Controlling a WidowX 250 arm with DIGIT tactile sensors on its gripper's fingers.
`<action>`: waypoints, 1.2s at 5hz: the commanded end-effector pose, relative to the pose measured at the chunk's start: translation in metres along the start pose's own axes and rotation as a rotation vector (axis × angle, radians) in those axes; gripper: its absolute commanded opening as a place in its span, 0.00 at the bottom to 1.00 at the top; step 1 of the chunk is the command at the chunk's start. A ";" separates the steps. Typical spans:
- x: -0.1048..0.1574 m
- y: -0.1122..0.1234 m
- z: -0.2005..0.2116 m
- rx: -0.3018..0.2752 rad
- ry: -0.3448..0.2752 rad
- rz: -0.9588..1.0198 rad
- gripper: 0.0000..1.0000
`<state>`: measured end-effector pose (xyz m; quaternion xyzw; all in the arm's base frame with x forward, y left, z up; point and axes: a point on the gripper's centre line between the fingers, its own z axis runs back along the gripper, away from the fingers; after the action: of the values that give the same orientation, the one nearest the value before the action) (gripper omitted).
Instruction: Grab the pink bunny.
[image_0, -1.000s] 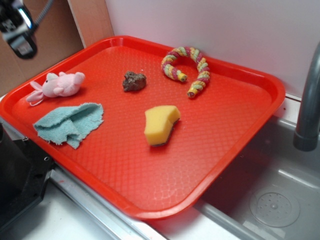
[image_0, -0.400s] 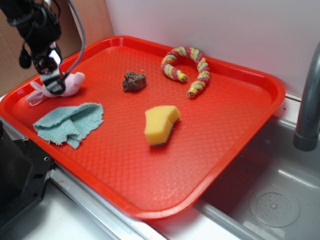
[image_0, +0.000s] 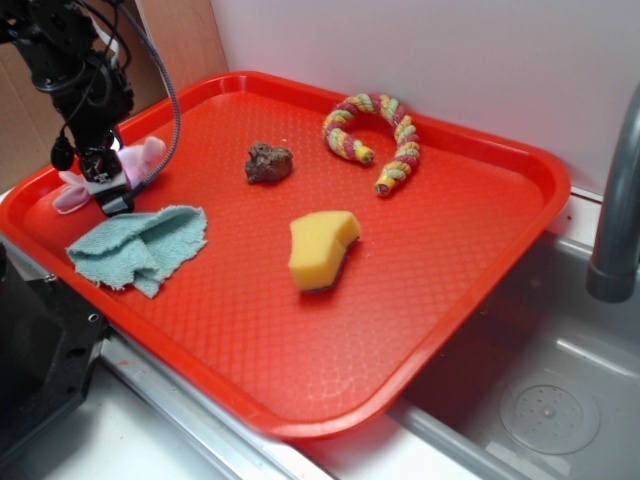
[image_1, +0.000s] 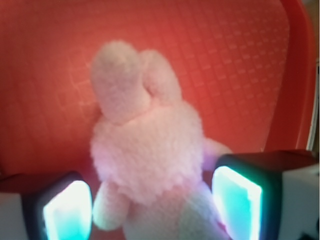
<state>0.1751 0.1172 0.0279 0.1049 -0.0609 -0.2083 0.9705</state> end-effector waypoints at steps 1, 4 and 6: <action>0.013 0.008 0.005 0.013 0.017 0.047 0.00; 0.044 -0.010 0.077 -0.031 0.033 0.407 0.00; 0.077 -0.056 0.150 -0.241 -0.026 0.526 0.00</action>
<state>0.1893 -0.0008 0.1505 -0.0376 -0.0507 0.0462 0.9969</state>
